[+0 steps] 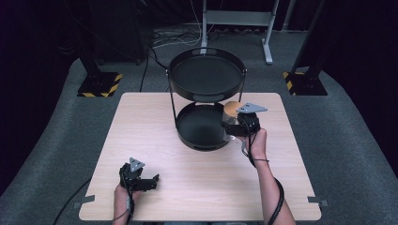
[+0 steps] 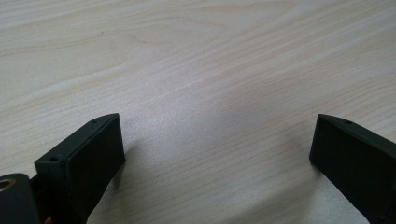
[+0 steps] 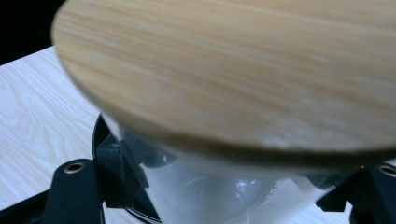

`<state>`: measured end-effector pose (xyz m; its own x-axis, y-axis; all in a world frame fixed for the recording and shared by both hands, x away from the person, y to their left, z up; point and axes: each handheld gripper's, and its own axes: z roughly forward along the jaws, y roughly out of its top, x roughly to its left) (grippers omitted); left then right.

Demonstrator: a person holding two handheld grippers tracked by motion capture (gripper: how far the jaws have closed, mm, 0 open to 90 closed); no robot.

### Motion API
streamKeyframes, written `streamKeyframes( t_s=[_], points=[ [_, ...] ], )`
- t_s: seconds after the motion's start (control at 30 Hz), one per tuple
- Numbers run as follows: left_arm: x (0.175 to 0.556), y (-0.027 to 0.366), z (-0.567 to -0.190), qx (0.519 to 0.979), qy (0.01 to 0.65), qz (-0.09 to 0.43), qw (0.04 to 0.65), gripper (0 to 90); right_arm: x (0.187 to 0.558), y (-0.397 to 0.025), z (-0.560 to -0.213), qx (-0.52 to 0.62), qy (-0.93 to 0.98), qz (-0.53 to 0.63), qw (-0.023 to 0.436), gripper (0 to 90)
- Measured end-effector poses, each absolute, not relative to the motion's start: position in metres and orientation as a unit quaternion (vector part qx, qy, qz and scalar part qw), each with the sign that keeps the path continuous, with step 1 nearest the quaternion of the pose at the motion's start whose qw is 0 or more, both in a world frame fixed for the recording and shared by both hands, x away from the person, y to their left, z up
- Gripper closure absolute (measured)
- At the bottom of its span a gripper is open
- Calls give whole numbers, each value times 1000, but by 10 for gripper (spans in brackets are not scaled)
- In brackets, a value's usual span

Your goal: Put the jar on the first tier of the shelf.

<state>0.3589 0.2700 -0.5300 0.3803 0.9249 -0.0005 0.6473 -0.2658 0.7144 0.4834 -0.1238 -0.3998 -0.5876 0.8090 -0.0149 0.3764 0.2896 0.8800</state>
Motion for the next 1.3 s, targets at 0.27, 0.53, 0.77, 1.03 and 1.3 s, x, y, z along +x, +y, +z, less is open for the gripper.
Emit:
streamKeyframes(
  t_s=[0.27,0.53,0.77,1.03,1.3],
  points=[
    [359,270,-530,766,513,216,322,28,487,-114,-403,380,773,450,236,255],
    [359,270,-530,766,513,216,322,29,495,-106,-408,382,772,453,230,255],
    [359,270,-530,766,512,216,322,29,499,-102,-410,381,772,453,230,255],
    [359,270,-530,766,512,216,322,29,505,-97,-414,386,770,455,228,255],
    [359,270,-530,766,513,216,322,29,510,-89,-417,386,773,447,233,255]
  ],
)
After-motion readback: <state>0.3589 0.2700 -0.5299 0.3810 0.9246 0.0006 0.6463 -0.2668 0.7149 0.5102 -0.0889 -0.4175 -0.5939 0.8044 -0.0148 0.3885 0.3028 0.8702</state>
